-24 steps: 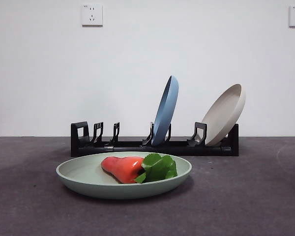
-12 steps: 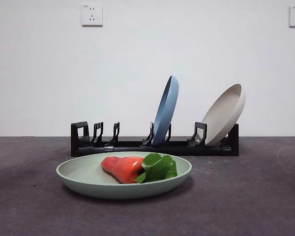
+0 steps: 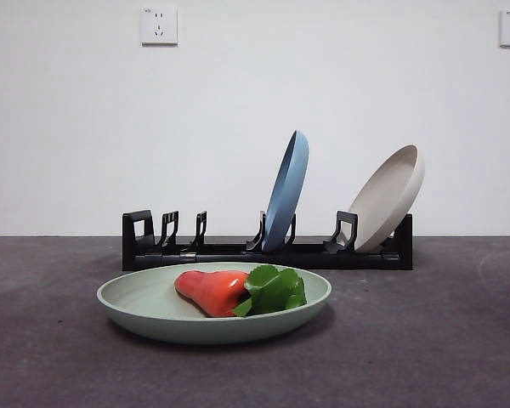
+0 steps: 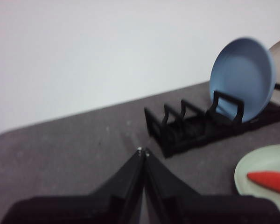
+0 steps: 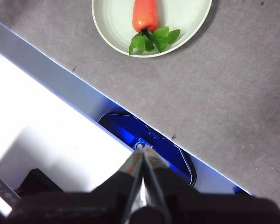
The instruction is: Take the green plate from the plate rack,put the plate on the table,take the carrot from the table,put the carrot in the plate
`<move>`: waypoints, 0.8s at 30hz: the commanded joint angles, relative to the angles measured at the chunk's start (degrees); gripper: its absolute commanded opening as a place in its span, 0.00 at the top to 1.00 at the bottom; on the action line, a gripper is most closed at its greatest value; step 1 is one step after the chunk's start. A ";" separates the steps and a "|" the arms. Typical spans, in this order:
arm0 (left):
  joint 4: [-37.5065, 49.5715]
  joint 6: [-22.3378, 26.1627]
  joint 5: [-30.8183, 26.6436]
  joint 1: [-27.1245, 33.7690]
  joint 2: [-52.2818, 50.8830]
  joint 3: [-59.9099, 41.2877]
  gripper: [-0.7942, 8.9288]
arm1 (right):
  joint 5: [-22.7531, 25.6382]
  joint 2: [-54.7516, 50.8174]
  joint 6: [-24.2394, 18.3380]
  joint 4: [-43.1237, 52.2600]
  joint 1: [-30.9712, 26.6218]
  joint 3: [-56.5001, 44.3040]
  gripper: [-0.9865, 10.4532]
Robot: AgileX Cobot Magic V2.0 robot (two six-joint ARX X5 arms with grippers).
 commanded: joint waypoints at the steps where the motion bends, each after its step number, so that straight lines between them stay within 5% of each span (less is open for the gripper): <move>1: 0.46 -2.73 -1.09 0.20 -1.75 -2.89 0.92 | 0.17 -0.24 0.15 0.22 0.13 -0.11 0.91; 24: -5.79 -5.64 -2.25 0.17 -3.21 -6.88 0.92 | 0.15 -0.24 0.15 0.20 0.13 -0.11 0.91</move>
